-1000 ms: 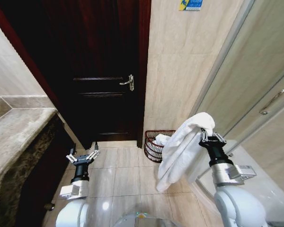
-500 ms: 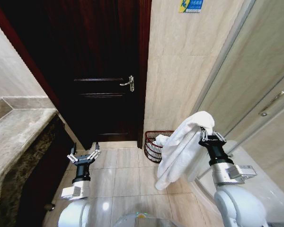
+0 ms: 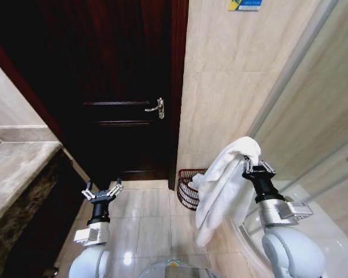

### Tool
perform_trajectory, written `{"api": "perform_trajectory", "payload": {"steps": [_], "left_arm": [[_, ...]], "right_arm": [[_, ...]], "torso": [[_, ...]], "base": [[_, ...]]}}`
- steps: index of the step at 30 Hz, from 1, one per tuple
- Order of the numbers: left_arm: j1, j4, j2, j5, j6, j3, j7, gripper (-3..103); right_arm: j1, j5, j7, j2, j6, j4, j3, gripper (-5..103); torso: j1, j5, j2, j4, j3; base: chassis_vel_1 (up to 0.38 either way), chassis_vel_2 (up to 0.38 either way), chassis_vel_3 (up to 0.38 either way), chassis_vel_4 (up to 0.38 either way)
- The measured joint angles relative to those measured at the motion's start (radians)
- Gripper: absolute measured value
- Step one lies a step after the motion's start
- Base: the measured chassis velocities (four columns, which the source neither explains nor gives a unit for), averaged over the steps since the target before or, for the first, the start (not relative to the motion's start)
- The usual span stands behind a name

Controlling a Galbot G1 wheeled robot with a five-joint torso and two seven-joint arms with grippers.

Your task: Discard the used towel into the hamper.

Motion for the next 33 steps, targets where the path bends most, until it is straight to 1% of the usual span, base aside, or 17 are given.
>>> {"api": "perform_trajectory", "payload": {"steps": [4, 7, 9, 11, 12, 15, 16, 18, 20, 21, 23, 26, 29, 33], "left_arm": [[0.011, -0.017, 0.0, 0.001, 0.013, -0.003, 0.009, 100], [0.013, -0.024, 0.0, 0.0, 0.017, -0.006, 0.012, 100], [0.013, -0.024, 0.0, 0.0, 0.017, -0.009, 0.013, 100], [0.015, -0.011, 0.0, 0.002, 0.01, -0.007, 0.012, 100], [0.015, -0.011, 0.0, 0.002, 0.01, -0.007, 0.012, 100], [0.027, 0.015, 0.0, 0.013, -0.023, -0.002, 0.009, 100], [0.027, 0.015, 0.0, 0.013, -0.023, -0.002, 0.009, 100], [0.032, 0.022, 0.0, 0.022, -0.041, -0.011, 0.002, 100], [0.033, 0.022, 0.0, 0.022, -0.04, -0.013, 0.001, 100], [0.033, 0.022, 0.0, 0.019, -0.03, -0.02, -0.004, 100], [0.031, 0.024, 0.0, 0.018, -0.024, -0.021, -0.008, 100], [0.026, 0.037, 0.0, 0.021, -0.011, -0.019, -0.015, 100], [0.025, 0.041, 0.0, 0.025, -0.008, -0.014, -0.015, 100], [0.025, 0.045, 0.0, 0.034, -0.005, -0.003, -0.015, 100]], "right_arm": [[0.008, 0.008, -0.006, -0.005, 0.0, 0.0, 0.0, 7], [0.041, 0.028, -0.015, -0.018, -0.01, 0.0, -0.002, 7], [0.092, 0.053, -0.014, -0.043, -0.034, 0.0, -0.006, 7], [0.165, 0.093, -0.011, -0.084, -0.064, -0.001, -0.01, 7], [0.165, 0.093, -0.011, -0.084, -0.064, -0.001, -0.01, 7], [0.319, 0.155, -0.011, -0.147, -0.097, -0.057, -0.028, 7], [0.319, 0.155, -0.011, -0.147, -0.097, -0.057, -0.028, 7], [0.456, 0.2, -0.011, -0.176, -0.115, -0.119, -0.044, 7], [0.481, 0.21, -0.011, -0.18, -0.121, -0.129, -0.046, 7], [0.542, 0.236, -0.012, -0.192, -0.136, -0.156, -0.05, 7], [0.572, 0.247, -0.012, -0.198, -0.144, -0.17, -0.051, 7], [0.664, 0.274, -0.013, -0.218, -0.169, -0.209, -0.051, 7], [0.695, 0.277, -0.013, -0.225, -0.183, -0.229, -0.05, 7], [0.727, 0.279, -0.014, -0.238, -0.188, -0.256, -0.048, 7]], "torso": [[0.0, 0.0002, -0.001, -0.0001, 0.0], [-0.001, 0.0001, -0.001, 0.0002, -0.001], [-0.002, 0.0001, -0.001, -0.0001, -0.001], [-0.002, 0.0, -0.001, -0.0002, -0.002], [-0.002, 0.0, -0.001, -0.0002, -0.002], [-0.002, 0.0002, -0.002, 0.0001, -0.002], [-0.002, 0.0002, -0.002, 0.0001, -0.002], [-0.002, 0.0, -0.003, 0.0004, -0.002], [-0.002, 0.0001, -0.003, 0.0003, -0.002], [-0.002, 0.0002, -0.003, 0.0003, -0.002], [-0.002, 0.0001, -0.003, 0.0002, -0.002], [-0.002, -0.0002, -0.003, 0.0001, -0.002], [-0.002, -0.0002, -0.003, 0.0001, -0.002], [-0.002, 0.0008, -0.004, -0.0001, -0.002]], "base": [[-0.075, 0.102, 0.026, -0.054], [0.0, 0.0, 0.0, 0.0], [0.01, -0.03, -0.01, 0.018], [0.0, 0.0, 0.0, 0.0], [0.0, 0.0, 0.0, 0.0], [0.006, -0.01, -0.017, 0.012], [0.0, 0.0, 0.0, 0.0], [0.0, 0.0, 0.0, 0.0], [0.0, 0.0, 0.0, 0.0], [0.0, 0.0, 0.0, 0.0], [0.0, 0.0, 0.0, 0.0], [0.0, 0.0, 0.0, 0.0], [0.0, 0.0, 0.0, 0.0], [0.0, 0.0, 0.0, 0.0]]}}
